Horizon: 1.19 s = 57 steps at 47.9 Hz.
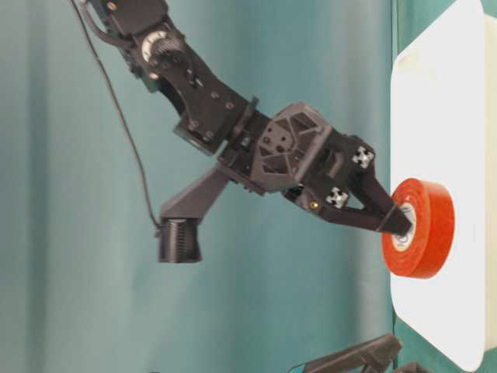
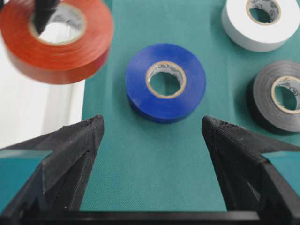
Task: Put the tape alternately from left to right into the white case.
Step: 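Lift the orange-red roll and carry it into the white tray, then lower the roll into the tray and open the right gripper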
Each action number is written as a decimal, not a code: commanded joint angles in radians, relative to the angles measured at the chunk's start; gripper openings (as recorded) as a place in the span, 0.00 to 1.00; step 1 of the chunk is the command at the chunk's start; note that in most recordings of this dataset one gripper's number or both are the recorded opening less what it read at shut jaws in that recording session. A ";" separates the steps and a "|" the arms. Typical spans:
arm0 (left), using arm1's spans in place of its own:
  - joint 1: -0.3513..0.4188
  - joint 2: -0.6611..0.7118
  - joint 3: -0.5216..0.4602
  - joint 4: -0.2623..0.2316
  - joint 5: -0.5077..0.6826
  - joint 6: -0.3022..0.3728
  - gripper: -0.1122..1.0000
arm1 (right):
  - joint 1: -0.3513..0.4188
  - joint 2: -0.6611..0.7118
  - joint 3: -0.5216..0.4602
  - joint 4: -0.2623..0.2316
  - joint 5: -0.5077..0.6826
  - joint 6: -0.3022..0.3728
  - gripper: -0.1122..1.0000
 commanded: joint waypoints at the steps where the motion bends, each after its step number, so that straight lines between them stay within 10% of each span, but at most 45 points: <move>1: -0.003 -0.008 -0.017 -0.002 -0.005 -0.002 0.90 | -0.025 -0.006 -0.034 -0.006 -0.014 -0.002 0.11; 57: -0.005 -0.008 -0.009 -0.002 -0.005 -0.005 0.90 | -0.072 0.120 -0.129 -0.063 -0.058 0.000 0.11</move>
